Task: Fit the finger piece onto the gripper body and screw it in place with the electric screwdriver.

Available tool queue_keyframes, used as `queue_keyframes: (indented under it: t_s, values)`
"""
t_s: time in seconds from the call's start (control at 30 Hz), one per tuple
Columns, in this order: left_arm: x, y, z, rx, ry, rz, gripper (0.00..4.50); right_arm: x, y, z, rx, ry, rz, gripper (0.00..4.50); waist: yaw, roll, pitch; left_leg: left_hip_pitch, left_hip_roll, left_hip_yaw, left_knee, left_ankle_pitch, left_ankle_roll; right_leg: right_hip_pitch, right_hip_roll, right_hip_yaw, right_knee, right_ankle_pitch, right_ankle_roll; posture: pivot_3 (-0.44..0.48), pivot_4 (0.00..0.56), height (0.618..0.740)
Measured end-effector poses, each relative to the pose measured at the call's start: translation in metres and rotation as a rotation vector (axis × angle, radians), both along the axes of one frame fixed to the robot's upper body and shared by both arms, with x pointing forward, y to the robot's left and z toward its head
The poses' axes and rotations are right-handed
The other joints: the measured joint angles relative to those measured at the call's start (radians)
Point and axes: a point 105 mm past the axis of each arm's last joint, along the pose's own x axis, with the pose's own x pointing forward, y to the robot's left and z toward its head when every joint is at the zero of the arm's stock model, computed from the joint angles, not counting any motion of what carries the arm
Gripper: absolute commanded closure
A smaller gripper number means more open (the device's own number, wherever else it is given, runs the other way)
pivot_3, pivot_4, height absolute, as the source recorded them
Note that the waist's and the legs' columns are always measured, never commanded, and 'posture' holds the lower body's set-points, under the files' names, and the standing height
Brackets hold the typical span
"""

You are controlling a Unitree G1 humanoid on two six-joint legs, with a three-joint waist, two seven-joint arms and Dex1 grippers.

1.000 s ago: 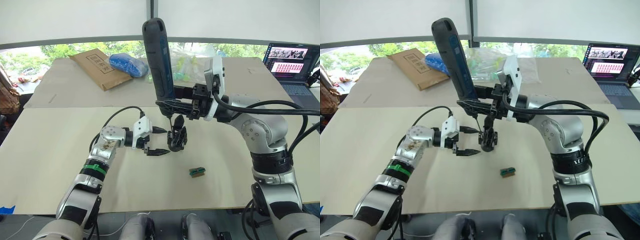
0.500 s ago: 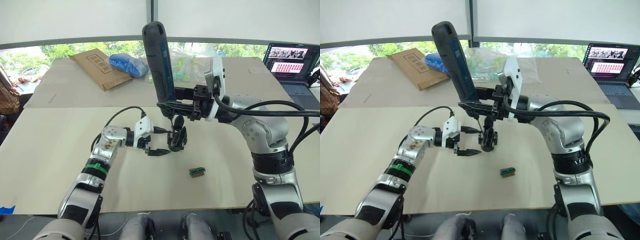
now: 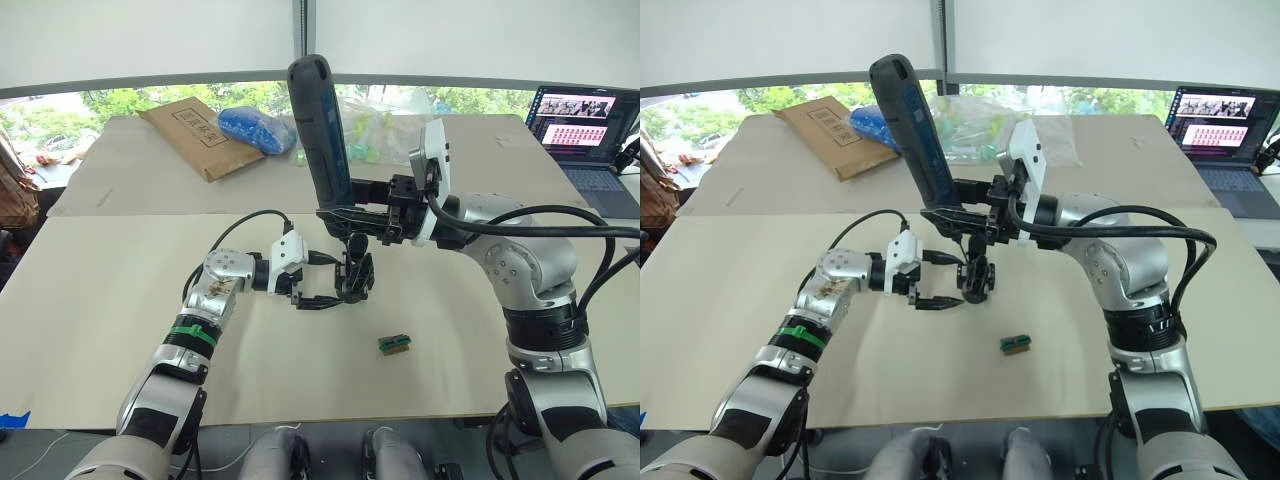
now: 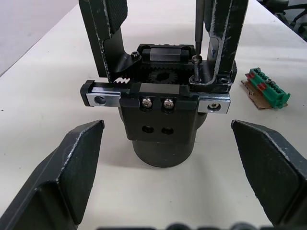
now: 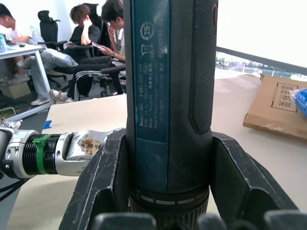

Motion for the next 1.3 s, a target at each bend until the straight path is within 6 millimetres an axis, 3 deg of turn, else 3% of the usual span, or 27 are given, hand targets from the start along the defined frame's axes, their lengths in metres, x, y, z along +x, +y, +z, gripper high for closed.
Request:
queue_keyframes:
  t_s: [1.3]
  values:
    - [-0.001,-0.002,0.0,-0.007,-0.017,-0.005,0.0,0.002,-0.002,0.012,0.035,0.007,-0.029,2.6,0.0,0.0,0.0,0.0,0.0,0.0,0.0,0.0,0.0,0.0,0.0,0.0,0.0,0.0,0.0,0.0,0.15,0.732]
